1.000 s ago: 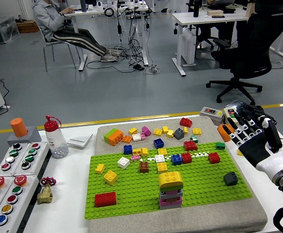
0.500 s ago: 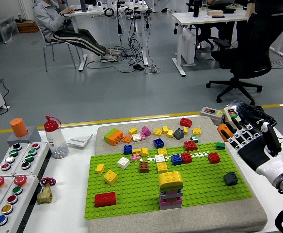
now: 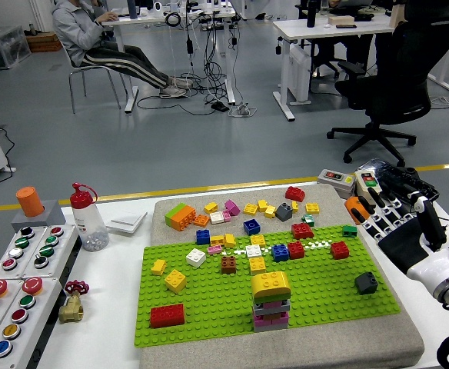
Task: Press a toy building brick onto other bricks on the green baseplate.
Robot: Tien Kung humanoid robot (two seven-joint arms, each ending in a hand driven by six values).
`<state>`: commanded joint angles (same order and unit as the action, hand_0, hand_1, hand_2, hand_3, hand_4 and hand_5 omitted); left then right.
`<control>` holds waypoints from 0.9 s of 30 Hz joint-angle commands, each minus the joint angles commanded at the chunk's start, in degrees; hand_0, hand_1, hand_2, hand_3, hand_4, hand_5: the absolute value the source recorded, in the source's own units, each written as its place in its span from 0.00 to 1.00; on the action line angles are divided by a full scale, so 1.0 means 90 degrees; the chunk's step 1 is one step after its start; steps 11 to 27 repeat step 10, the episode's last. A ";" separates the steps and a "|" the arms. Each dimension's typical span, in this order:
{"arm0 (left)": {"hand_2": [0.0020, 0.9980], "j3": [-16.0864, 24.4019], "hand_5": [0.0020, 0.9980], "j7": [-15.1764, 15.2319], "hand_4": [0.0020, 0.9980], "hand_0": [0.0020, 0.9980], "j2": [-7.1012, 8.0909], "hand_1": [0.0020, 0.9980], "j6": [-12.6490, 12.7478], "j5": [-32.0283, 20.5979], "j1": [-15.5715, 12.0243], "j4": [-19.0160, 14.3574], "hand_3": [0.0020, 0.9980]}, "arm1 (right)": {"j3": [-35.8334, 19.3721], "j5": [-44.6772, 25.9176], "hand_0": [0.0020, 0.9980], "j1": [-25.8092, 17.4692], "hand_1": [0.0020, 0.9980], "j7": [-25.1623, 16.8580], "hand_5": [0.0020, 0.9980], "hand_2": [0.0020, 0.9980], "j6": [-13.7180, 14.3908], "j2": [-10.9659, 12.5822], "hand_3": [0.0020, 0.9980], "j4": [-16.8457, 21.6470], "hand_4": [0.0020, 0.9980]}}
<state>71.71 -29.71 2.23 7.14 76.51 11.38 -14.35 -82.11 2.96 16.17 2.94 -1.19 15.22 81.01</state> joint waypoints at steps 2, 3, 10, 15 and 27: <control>0.60 0.0011 0.92 -0.0005 0.29 0.63 0.0014 0.60 -0.0010 0.0028 0.0000 -0.0003 0.45 | -0.0025 0.0070 0.82 0.0012 0.72 -0.0006 0.39 0.70 0.0012 0.0006 0.75 -0.0022 0.64; 0.60 0.0019 0.92 -0.0004 0.29 0.63 0.0021 0.60 -0.0009 0.0038 0.0000 -0.0004 0.45 | -0.0042 0.0106 0.82 0.0024 0.72 -0.0011 0.39 0.70 0.0026 0.0004 0.75 -0.0035 0.64; 0.60 0.0025 0.92 -0.0001 0.29 0.63 0.0050 0.59 0.0014 0.0030 0.0034 -0.0005 0.44 | -0.0076 0.0327 0.78 0.0080 0.66 -0.0123 0.27 0.64 0.0214 0.0021 0.72 -0.0003 0.67; 0.60 0.0025 0.92 -0.0001 0.29 0.63 0.0050 0.59 0.0014 0.0030 0.0034 -0.0005 0.44 | -0.0076 0.0327 0.78 0.0080 0.66 -0.0123 0.27 0.64 0.0214 0.0021 0.72 -0.0003 0.67; 0.60 0.0025 0.92 -0.0001 0.29 0.63 0.0050 0.59 0.0014 0.0030 0.0034 -0.0005 0.44 | -0.0076 0.0327 0.78 0.0080 0.66 -0.0123 0.27 0.64 0.0214 0.0021 0.72 -0.0003 0.67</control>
